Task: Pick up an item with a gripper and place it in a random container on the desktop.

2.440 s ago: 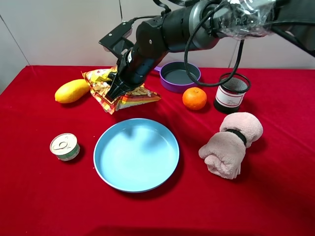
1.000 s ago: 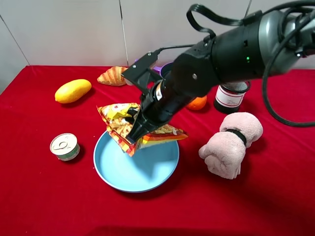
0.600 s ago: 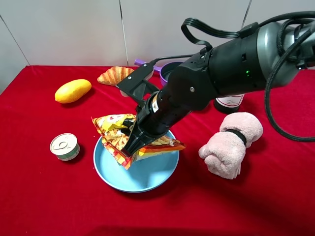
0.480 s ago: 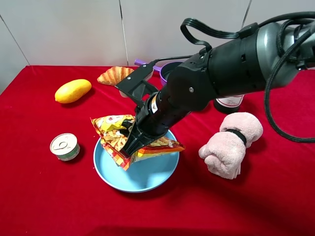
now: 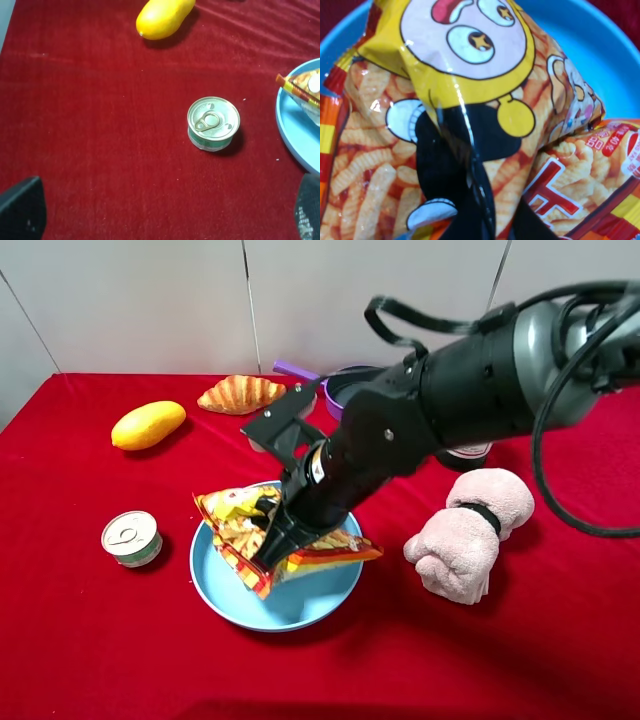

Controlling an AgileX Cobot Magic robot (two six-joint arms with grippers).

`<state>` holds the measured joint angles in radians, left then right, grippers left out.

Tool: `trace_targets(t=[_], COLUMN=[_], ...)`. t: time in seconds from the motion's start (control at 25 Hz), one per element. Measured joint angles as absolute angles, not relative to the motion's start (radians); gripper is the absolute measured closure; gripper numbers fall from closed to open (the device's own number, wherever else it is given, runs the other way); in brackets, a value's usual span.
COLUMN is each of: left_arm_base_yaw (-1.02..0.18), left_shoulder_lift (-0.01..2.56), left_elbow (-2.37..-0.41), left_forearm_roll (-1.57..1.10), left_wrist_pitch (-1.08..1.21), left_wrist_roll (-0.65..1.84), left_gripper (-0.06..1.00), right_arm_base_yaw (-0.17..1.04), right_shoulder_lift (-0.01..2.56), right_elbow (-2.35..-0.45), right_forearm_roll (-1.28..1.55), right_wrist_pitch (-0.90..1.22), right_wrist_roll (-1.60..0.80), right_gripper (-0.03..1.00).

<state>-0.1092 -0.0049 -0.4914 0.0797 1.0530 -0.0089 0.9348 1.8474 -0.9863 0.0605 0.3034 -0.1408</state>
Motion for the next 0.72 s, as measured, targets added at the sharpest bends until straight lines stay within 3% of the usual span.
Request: trace_targets(t=[0.72], left_arm_base_yaw=[-0.109], left_shoulder_lift=[-0.005], left_elbow=[-0.491], left_forearm_roll=[0.08], left_wrist_pitch=[1.053], left_wrist_roll=[-0.009], left_gripper=[-0.05], right_arm_base_yaw=[0.935], right_shoulder_lift=[1.848], right_elbow=[-0.97], right_forearm_roll=[0.071], right_wrist_pitch=[0.273], right_wrist_roll=[-0.141], right_gripper=[1.0])
